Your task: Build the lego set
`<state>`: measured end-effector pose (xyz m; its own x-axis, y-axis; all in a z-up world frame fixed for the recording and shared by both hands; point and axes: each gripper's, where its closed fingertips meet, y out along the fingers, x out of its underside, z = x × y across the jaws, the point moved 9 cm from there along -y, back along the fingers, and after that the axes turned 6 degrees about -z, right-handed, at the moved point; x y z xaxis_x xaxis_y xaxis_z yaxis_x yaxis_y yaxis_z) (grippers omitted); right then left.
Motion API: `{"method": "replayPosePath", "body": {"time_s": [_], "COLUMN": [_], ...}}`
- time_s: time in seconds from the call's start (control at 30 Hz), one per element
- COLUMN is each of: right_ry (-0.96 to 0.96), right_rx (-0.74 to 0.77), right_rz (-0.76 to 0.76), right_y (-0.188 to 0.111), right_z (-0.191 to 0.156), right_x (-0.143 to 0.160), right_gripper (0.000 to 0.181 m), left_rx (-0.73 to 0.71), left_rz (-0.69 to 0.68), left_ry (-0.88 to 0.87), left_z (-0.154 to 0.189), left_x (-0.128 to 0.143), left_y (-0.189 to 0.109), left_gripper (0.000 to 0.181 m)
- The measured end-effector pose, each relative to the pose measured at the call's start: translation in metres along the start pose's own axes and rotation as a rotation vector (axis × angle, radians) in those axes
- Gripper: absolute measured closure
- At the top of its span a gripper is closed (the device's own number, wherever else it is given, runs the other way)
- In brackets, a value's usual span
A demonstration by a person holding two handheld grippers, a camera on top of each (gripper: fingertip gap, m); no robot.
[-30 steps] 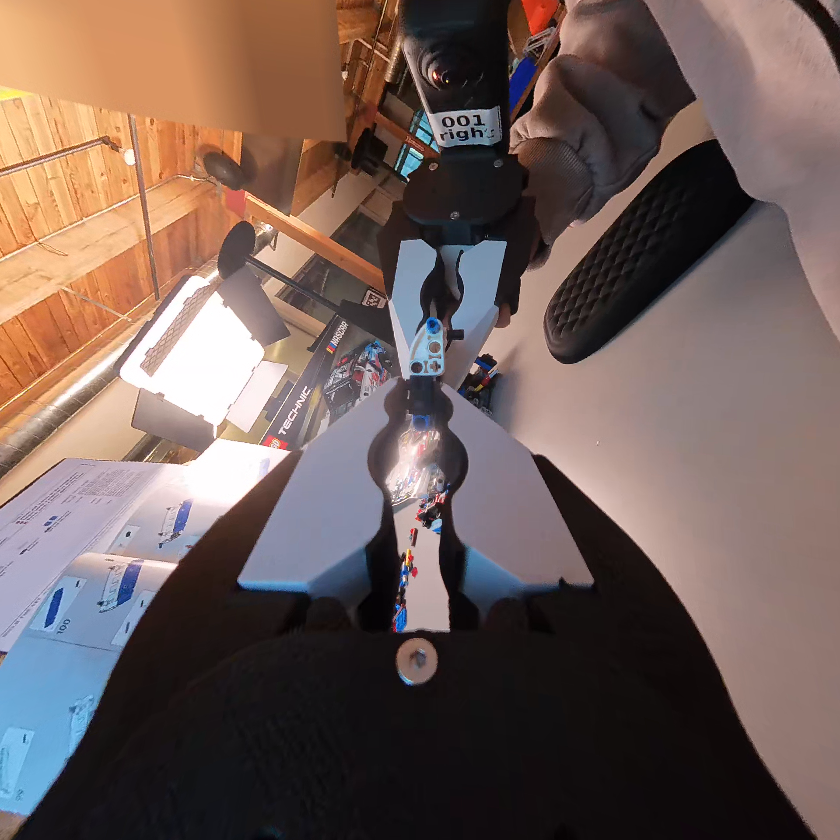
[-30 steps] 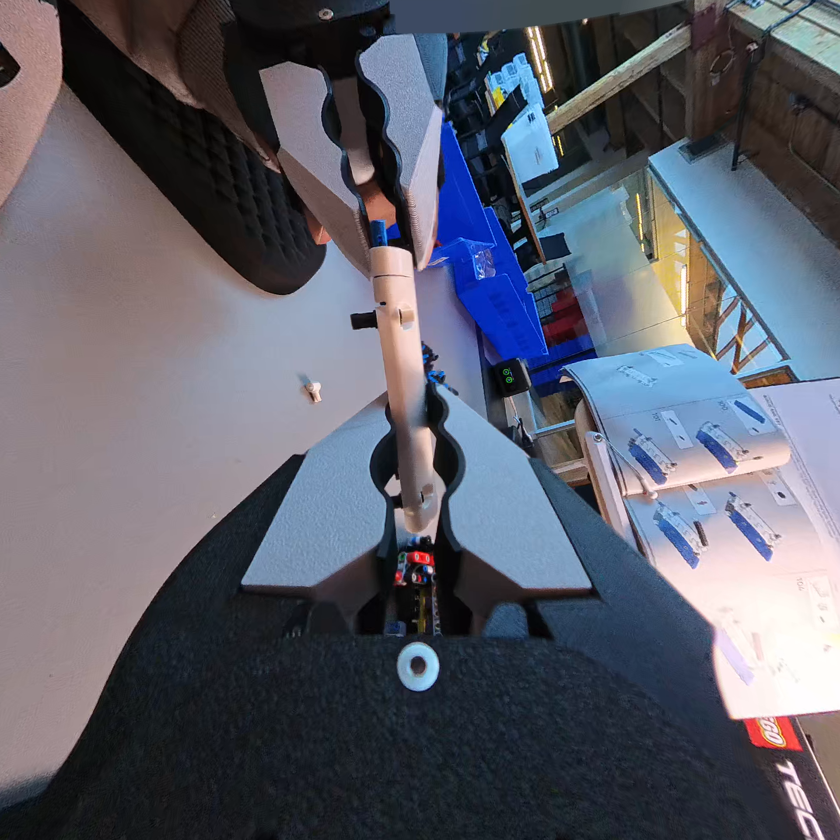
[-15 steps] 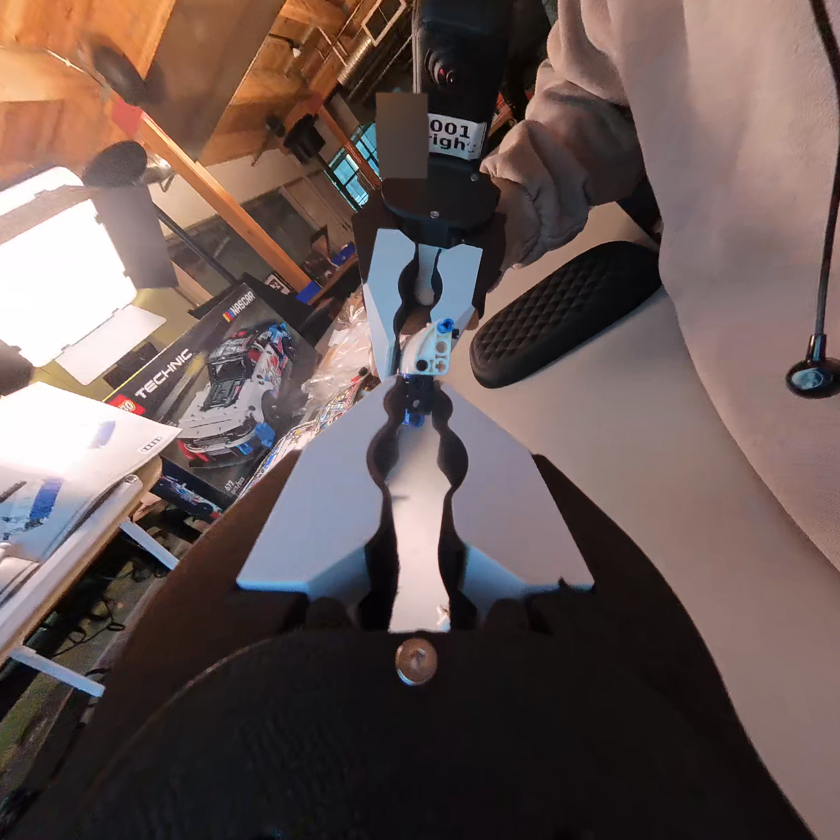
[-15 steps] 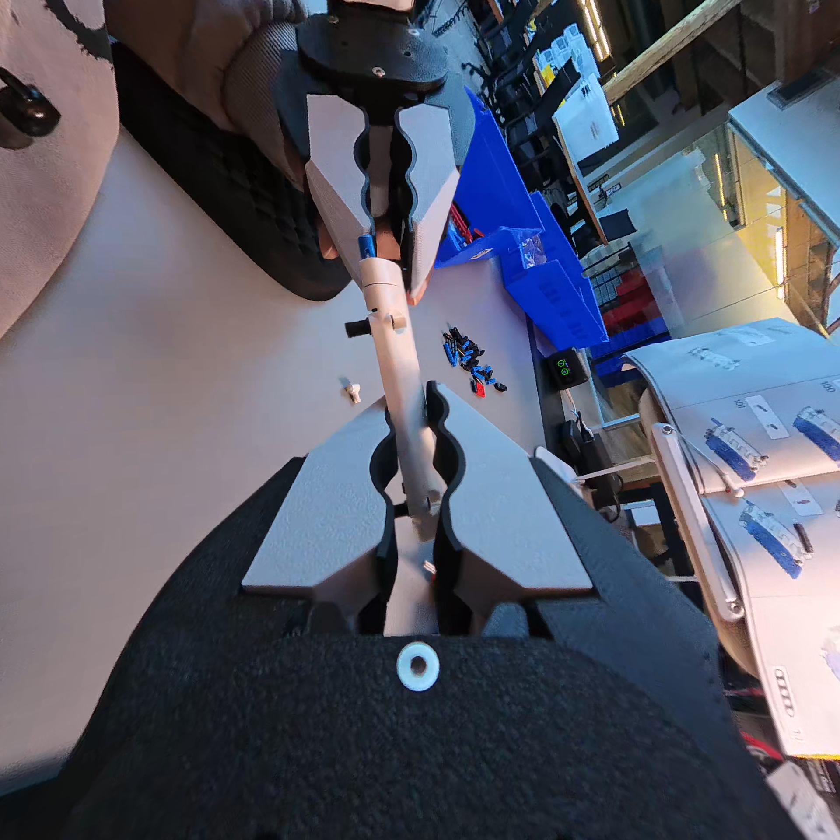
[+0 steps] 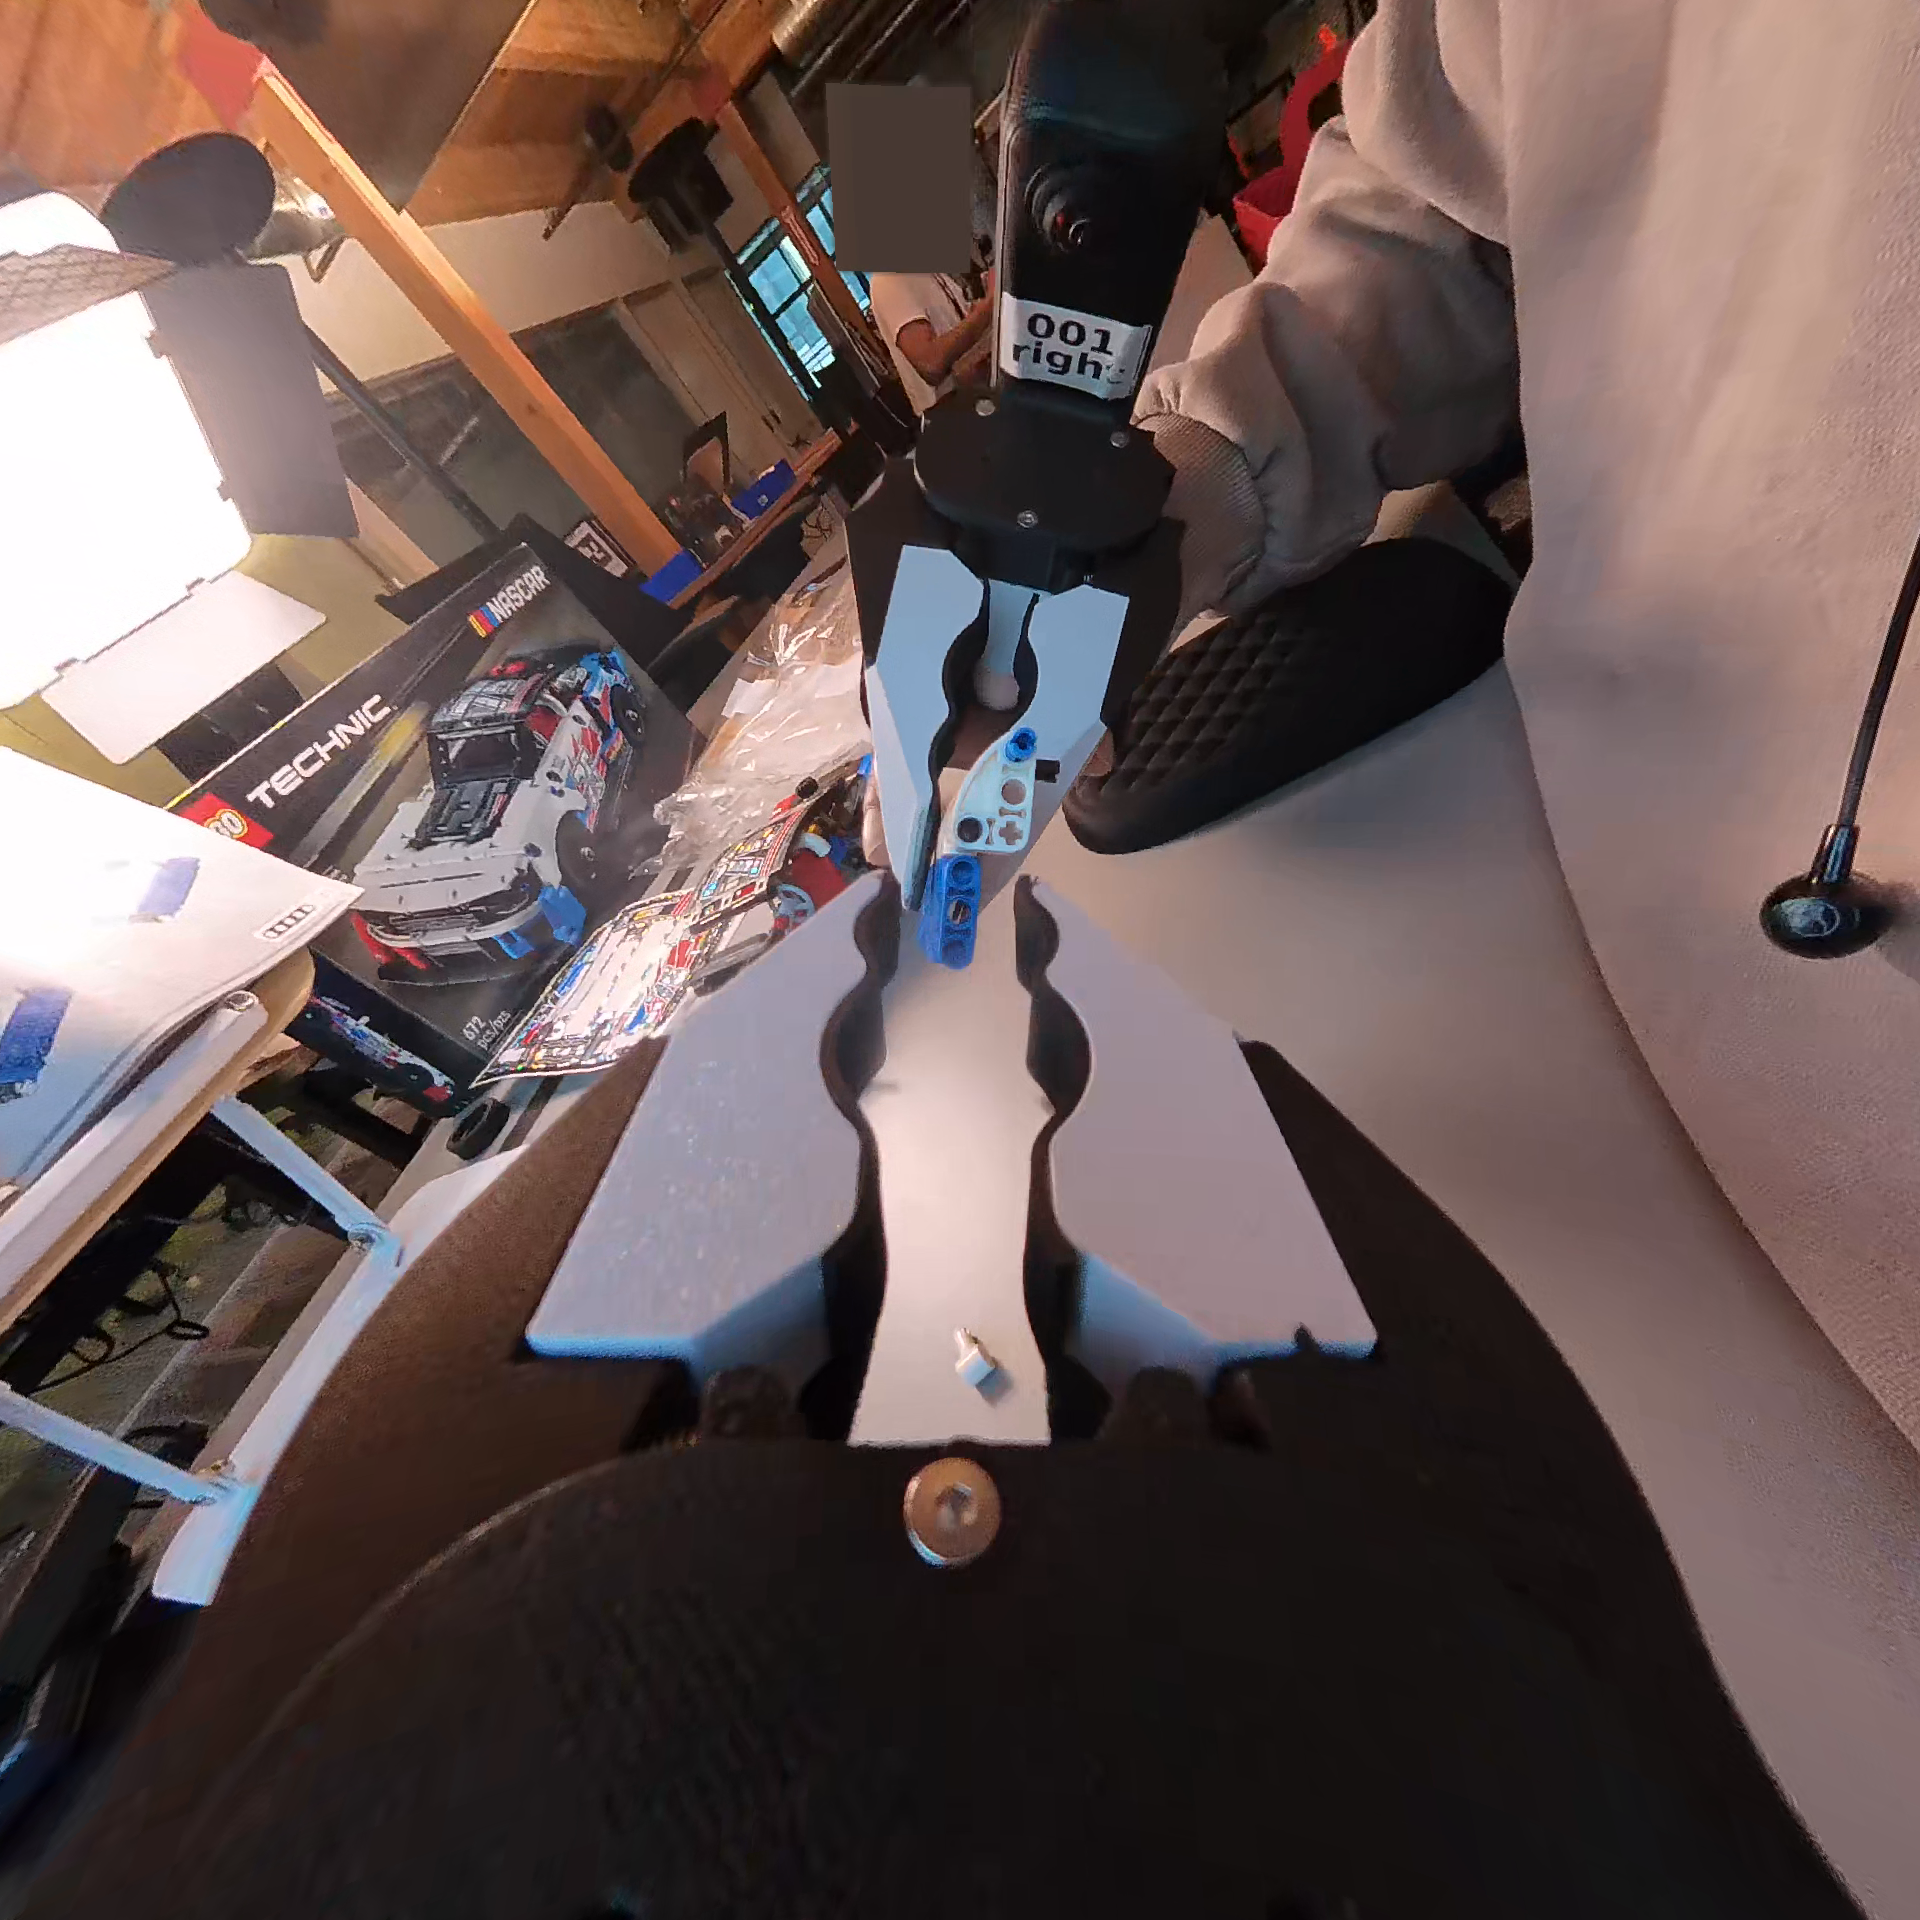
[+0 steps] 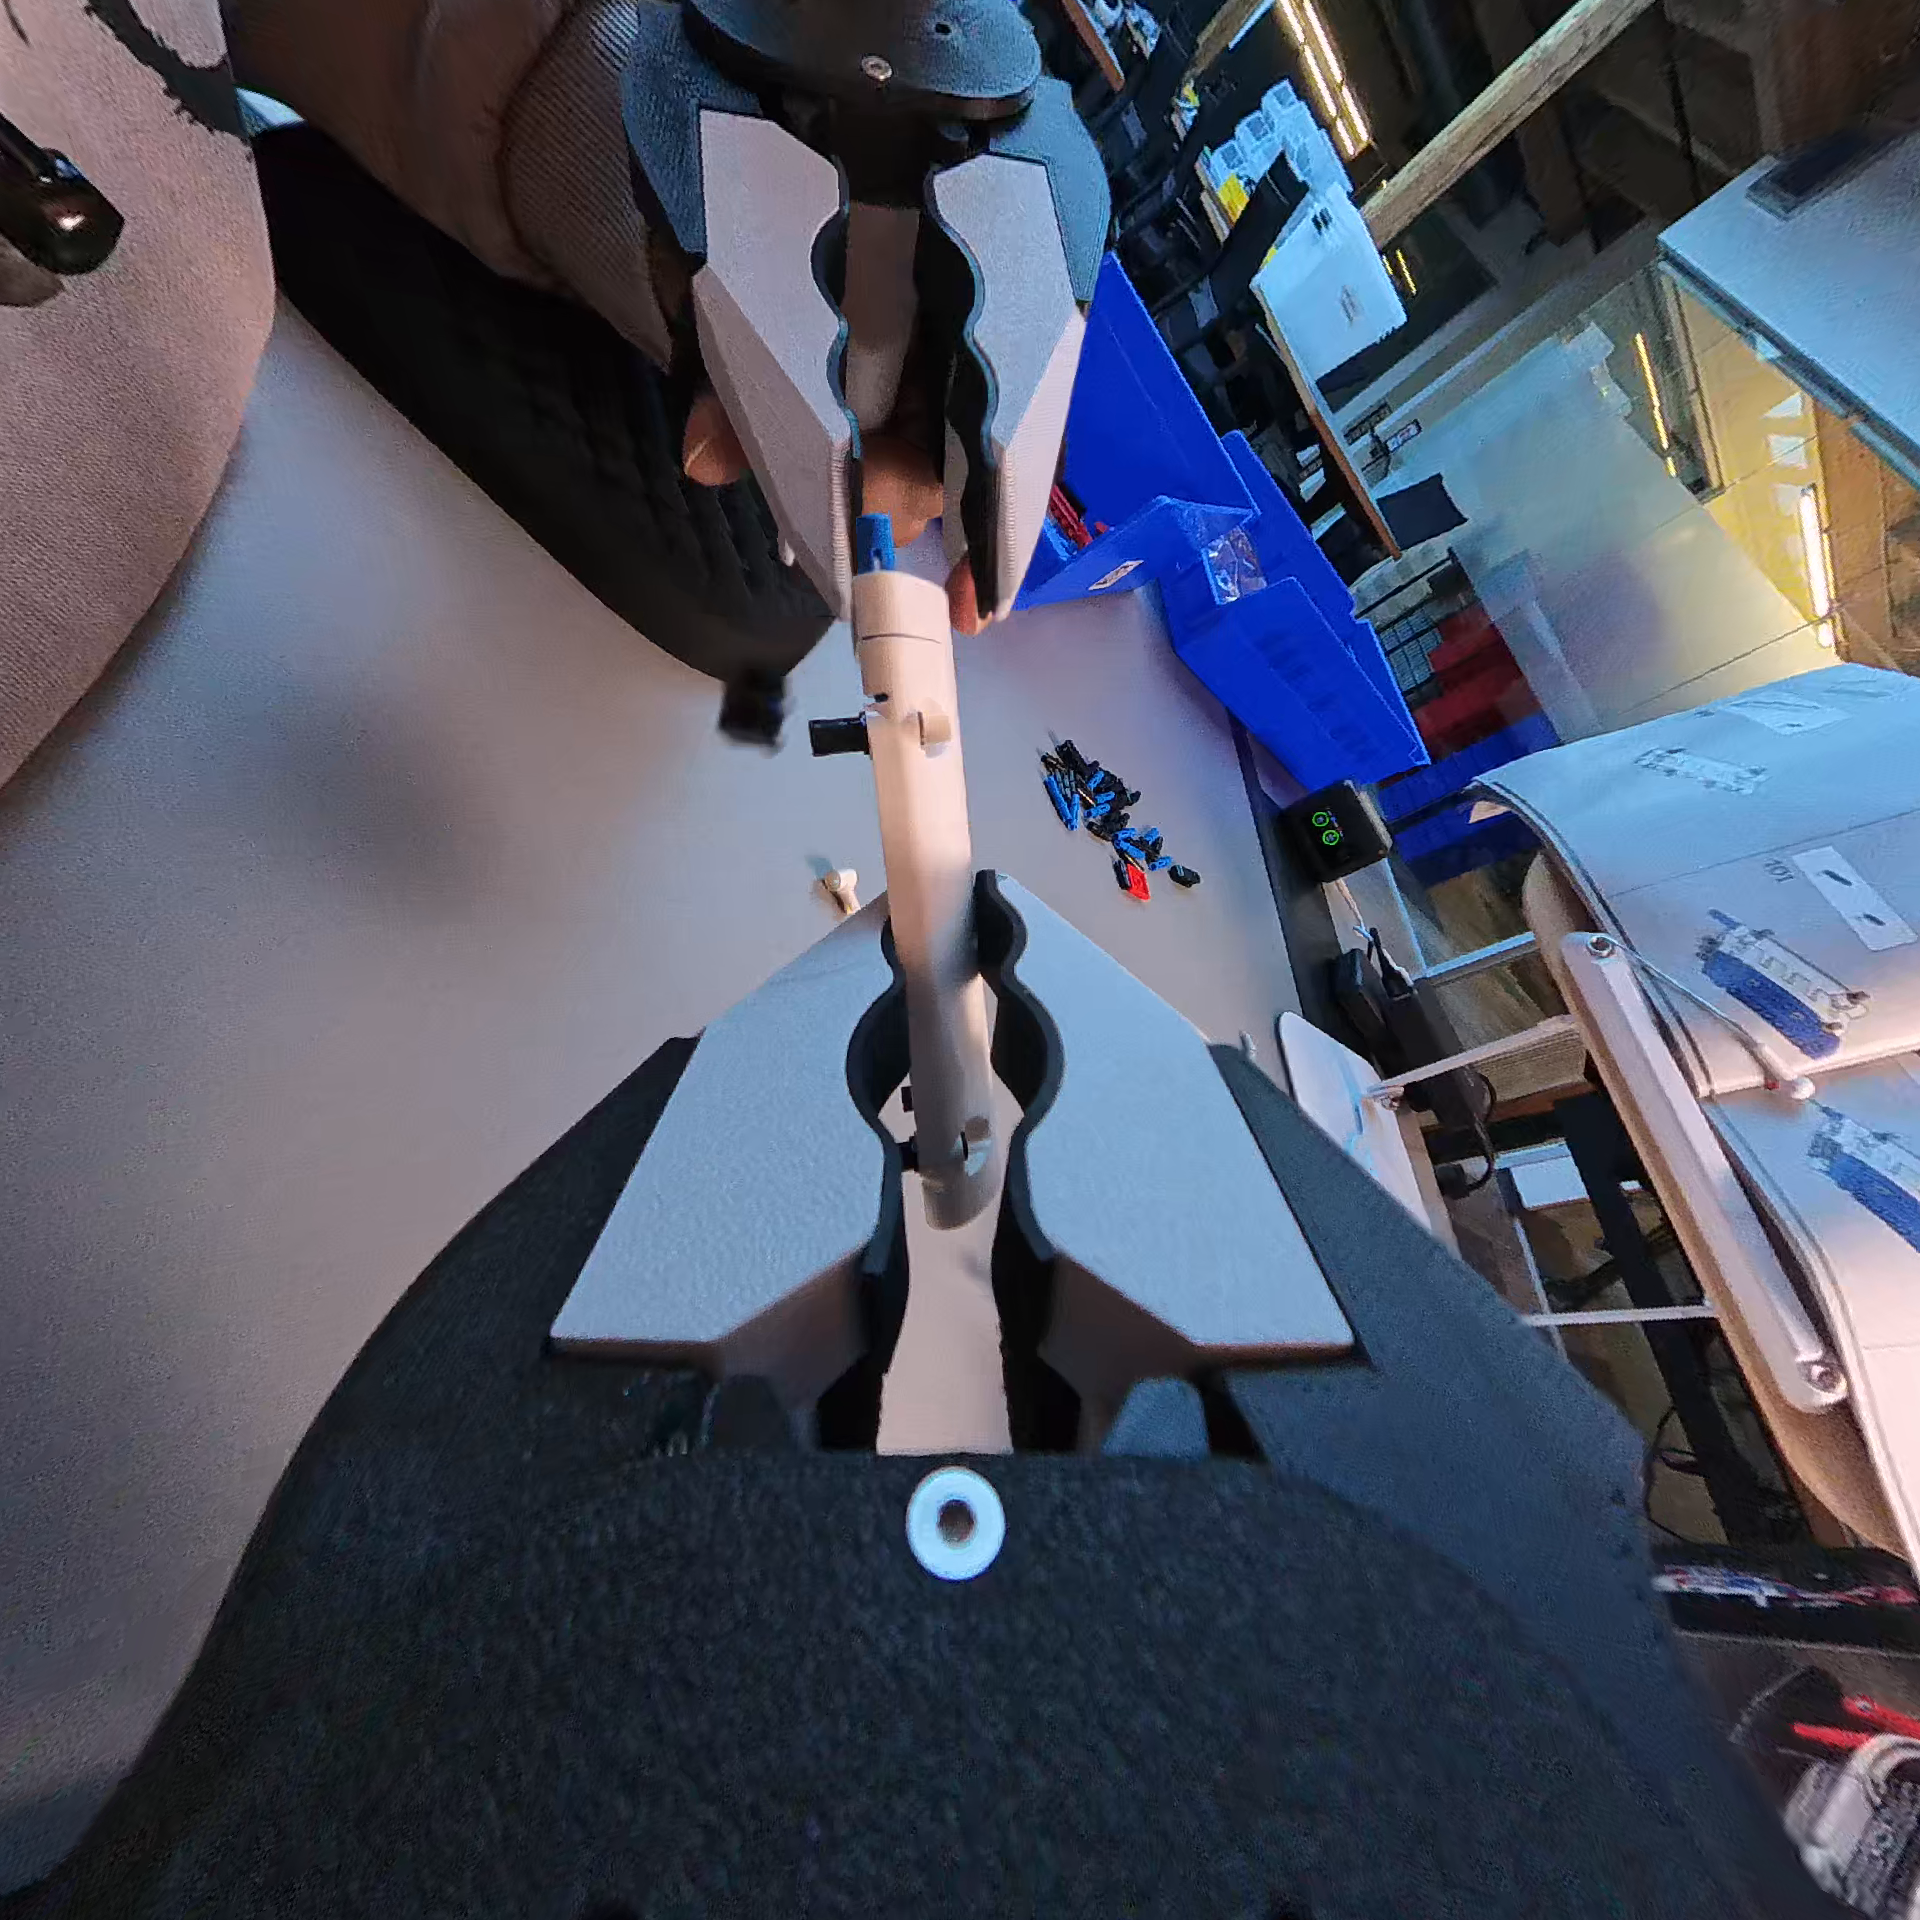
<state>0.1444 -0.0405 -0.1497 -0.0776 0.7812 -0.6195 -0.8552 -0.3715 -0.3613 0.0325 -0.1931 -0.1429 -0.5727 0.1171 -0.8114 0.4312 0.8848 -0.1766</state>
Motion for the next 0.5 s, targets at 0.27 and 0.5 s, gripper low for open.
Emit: {"method": "replayPosePath", "body": {"time_s": [0.27, 0.5], "right_ry": [0.07, 0.152], "right_rx": [-0.029, -0.06], "right_rz": [-0.103, -0.169], "right_y": [0.005, 0.001], "right_z": [-0.004, -0.006], "right_x": [0.024, 0.038], "right_gripper": [0.174, 0.174], "left_rx": [0.079, 0.34], "left_rz": [-0.189, -0.484], "left_ry": [-0.161, -0.487], "left_z": [-0.011, -0.014], "left_x": [0.023, 0.058], "left_y": [-0.013, -0.046], "left_gripper": [0.17, 0.161]}}
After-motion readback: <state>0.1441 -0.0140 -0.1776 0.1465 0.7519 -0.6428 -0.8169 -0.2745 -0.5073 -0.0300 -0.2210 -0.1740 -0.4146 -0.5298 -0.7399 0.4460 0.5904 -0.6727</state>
